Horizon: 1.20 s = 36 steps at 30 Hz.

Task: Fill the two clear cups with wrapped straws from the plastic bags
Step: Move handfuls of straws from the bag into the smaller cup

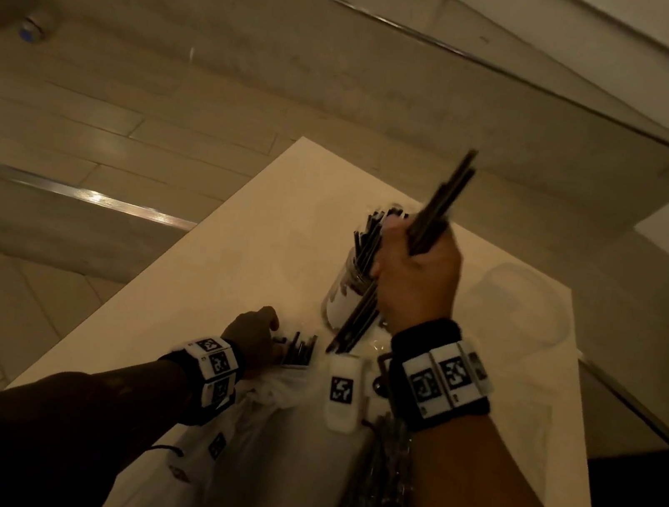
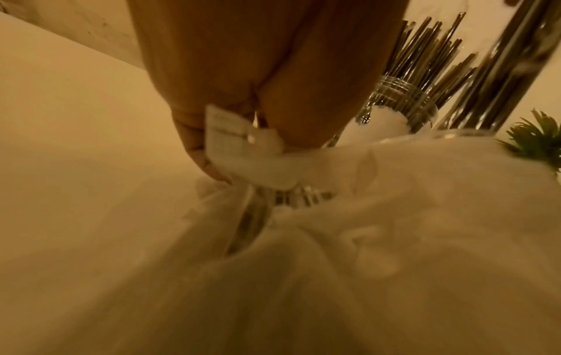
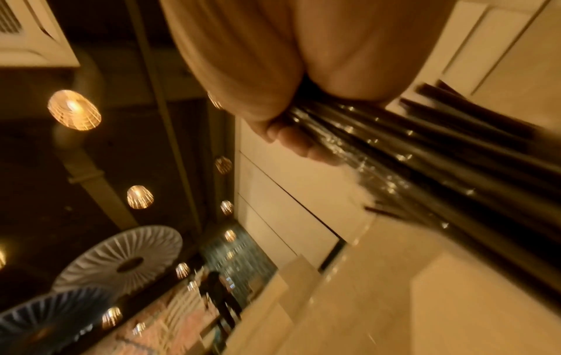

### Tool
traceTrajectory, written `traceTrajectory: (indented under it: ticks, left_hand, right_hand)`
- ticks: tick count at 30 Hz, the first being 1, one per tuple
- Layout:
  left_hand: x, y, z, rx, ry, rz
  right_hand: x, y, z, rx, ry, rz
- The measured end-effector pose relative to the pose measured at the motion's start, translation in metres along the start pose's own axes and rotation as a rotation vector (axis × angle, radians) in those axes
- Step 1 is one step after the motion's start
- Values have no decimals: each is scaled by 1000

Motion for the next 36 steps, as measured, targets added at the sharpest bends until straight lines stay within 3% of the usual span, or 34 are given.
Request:
traceTrajectory:
  ticks: [3, 5, 7, 10, 14, 16, 19, 21, 24, 28, 34, 36]
  left_hand:
    - [-10, 11, -14, -61, -66, 55]
    - [-34, 26, -32, -107, -270, -77]
    - [-72, 42, -56, 16, -451, -291]
    - [-119, 37, -74, 316, -514, -345]
    - [-138, 15, -78, 344, -495, -283]
    - [-135, 13, -81, 311, -482, -217]
    - [-128, 12, -82, 334, -437, -208]
    - [-130, 11, -83, 384, -416, -269]
    - [-140, 10, -84, 430, -433, -322]
    - [-146, 8, -84, 395, -410, -357]
    - [-147, 4, -84, 398, -363, -448]
    - [-147, 2, -85, 403, -331, -486]
  right_hand:
    - [25, 31, 14, -103, 70, 96]
    - [20, 38, 13, -121, 48, 157]
    - [9, 35, 6, -123, -26, 175]
    - [-6, 18, -11, -86, -131, 226]
    - [-5, 18, -24, 5, -165, 132]
    - [1, 44, -16, -100, -154, 88]
    - [21, 94, 8, -259, 71, -30]
    - [28, 97, 13, -99, 156, -206]
    - [17, 73, -1, 237, 136, -346]
    - [3, 62, -9, 156, 162, -314]
    - [-1, 65, -7, 193, 79, -230]
    - [-2, 59, -10, 273, 99, -257]
Point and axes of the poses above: each hand's wrist, its own z-axis towards the middle knuckle, its own y-axis out of the back of the hand, x = y × z, the point moved 3 cm from there along z, towards the middle knuckle, and after that the axes turned 11 degrees about -z, right-handed, at the moved point
